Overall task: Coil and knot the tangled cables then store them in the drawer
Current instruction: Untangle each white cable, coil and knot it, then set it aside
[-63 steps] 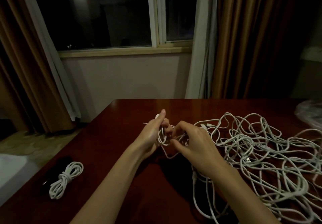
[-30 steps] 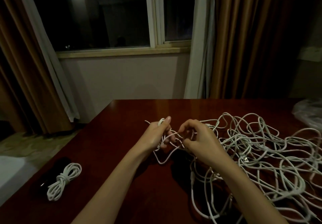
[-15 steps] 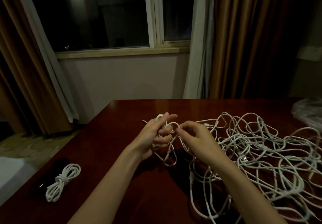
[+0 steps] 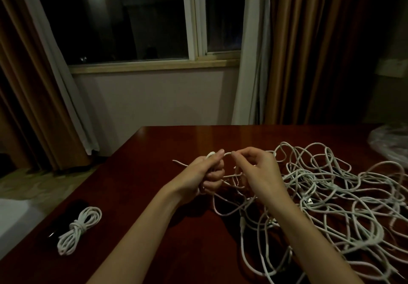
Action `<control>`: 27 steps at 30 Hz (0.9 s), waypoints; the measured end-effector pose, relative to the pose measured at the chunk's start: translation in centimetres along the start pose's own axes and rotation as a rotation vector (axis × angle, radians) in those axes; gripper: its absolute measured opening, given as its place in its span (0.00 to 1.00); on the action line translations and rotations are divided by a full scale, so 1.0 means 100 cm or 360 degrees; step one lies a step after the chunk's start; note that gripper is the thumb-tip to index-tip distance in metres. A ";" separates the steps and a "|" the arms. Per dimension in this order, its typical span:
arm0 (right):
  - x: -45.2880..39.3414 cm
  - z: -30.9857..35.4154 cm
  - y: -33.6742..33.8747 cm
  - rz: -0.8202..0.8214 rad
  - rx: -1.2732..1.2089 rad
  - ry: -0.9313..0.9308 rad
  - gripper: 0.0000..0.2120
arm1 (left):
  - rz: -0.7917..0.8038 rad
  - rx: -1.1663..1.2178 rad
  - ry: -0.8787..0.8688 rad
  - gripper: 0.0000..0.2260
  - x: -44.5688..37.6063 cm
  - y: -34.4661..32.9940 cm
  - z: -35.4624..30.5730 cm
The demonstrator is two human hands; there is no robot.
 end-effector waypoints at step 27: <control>0.025 0.001 -0.053 0.0724 0.0335 0.0033 0.22 | -0.0470 0.0989 -0.0403 0.19 -0.001 0.009 -0.007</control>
Point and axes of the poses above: each hand's wrist, its own x-axis away from the middle knuckle, its own y-axis out of the back of the hand, z = x × y, the point moved 6 cm from there along -x, towards the middle knuckle, and after that the axes turned 13 degrees about x, right-handed, at the moved point
